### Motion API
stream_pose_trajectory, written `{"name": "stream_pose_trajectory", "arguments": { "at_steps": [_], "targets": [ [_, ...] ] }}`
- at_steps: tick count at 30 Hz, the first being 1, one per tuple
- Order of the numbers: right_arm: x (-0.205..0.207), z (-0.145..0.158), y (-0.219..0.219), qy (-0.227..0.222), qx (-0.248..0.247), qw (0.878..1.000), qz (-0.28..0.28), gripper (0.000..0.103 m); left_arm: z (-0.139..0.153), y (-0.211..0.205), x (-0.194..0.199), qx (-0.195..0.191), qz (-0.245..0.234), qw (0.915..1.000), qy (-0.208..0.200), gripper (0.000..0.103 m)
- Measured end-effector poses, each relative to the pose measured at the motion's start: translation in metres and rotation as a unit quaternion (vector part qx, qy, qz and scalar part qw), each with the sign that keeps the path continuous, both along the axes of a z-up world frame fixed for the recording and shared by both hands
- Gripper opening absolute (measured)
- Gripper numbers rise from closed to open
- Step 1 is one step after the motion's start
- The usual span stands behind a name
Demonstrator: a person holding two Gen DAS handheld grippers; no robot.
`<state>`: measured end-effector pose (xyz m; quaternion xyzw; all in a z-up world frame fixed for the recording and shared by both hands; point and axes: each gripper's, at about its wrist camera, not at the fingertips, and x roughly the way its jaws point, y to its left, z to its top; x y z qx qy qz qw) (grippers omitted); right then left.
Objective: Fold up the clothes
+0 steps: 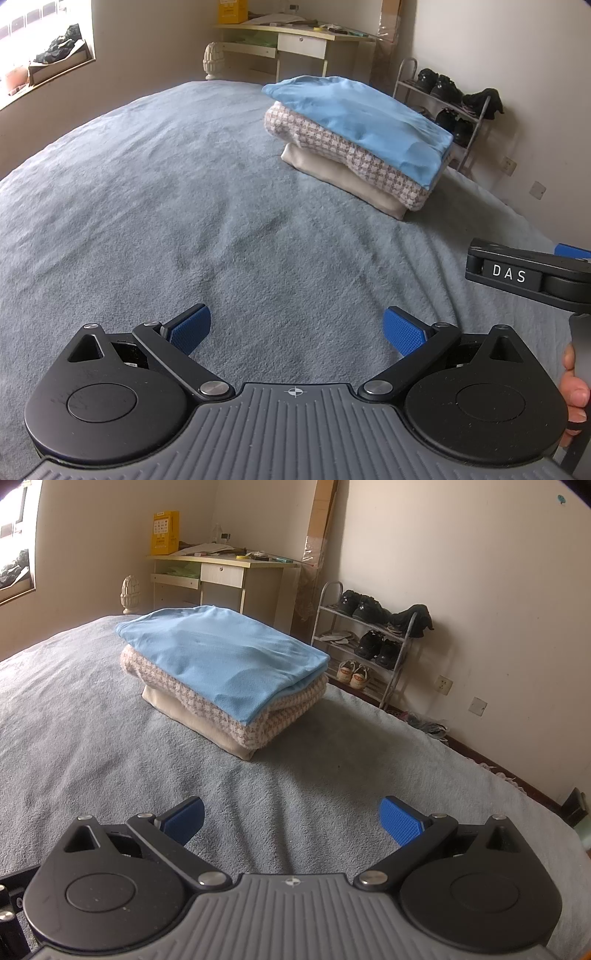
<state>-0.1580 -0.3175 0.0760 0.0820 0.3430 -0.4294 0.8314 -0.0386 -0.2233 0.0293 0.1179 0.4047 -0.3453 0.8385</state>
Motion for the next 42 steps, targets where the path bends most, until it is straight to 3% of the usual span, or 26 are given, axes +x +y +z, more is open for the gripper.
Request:
{"name": "stream_pose_trajectory", "arguments": {
  "at_steps": [42],
  "targets": [
    [-0.0022, 0.0004, 0.0015, -0.002, 0.002, 1.0, 0.002, 0.103, 0.0022, 0.0028, -0.003, 0.004, 0.005, 1.0, -0.001, 0.101]
  ]
}}
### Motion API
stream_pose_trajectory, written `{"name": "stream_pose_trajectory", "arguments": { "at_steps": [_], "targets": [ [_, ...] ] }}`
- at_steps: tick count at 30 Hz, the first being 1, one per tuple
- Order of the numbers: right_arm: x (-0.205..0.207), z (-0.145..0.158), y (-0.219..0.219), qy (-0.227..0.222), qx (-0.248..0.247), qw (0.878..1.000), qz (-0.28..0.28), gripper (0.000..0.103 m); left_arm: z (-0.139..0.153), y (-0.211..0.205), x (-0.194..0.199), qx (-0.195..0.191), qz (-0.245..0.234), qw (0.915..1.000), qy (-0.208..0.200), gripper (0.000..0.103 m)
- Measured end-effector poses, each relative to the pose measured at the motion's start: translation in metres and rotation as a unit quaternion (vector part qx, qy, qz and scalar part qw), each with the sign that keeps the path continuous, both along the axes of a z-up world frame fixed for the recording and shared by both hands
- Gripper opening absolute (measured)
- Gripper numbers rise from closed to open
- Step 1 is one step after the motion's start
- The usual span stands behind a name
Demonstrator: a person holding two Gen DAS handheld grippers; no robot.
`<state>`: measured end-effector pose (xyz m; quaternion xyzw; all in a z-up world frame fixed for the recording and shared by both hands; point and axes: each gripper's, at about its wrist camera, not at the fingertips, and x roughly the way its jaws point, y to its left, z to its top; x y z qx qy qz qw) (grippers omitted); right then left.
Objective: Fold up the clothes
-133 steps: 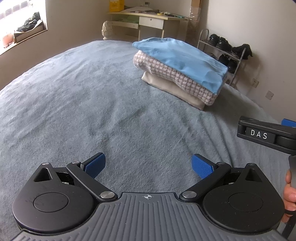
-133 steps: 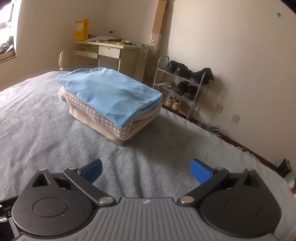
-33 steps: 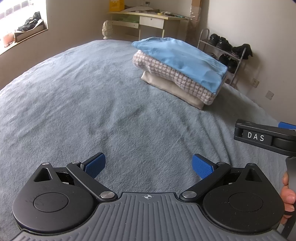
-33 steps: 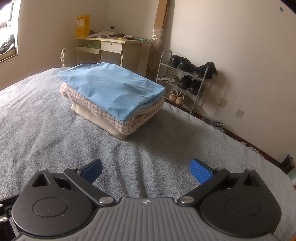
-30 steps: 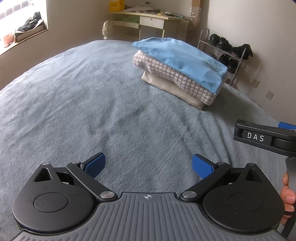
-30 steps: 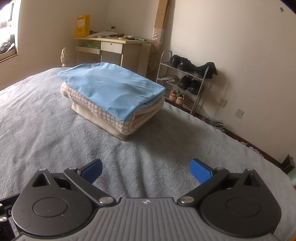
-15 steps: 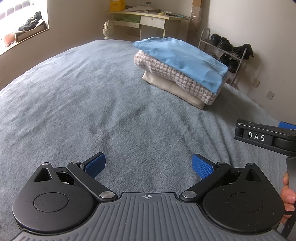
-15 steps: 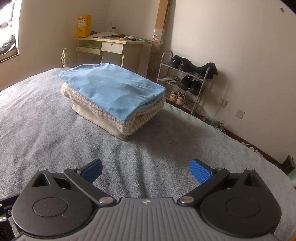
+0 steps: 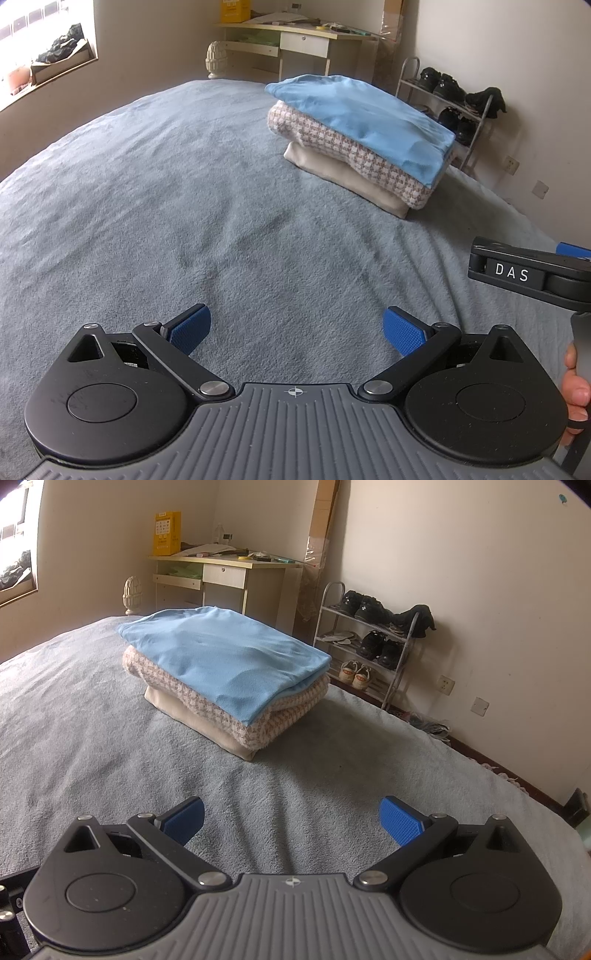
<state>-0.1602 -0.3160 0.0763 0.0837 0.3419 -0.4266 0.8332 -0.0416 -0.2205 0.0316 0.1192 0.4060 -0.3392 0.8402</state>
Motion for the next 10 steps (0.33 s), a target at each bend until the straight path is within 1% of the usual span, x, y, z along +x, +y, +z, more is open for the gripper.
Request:
{"name": "stream_pose_trajectory", "arguments": {
  "at_steps": [10],
  "targets": [
    [-0.0004, 0.0, -0.0008, -0.001, 0.001, 1.0, 0.0, 0.103, 0.0002, -0.001, -0.0006, 0.001, 0.001, 1.0, -0.001, 0.101]
  ]
}}
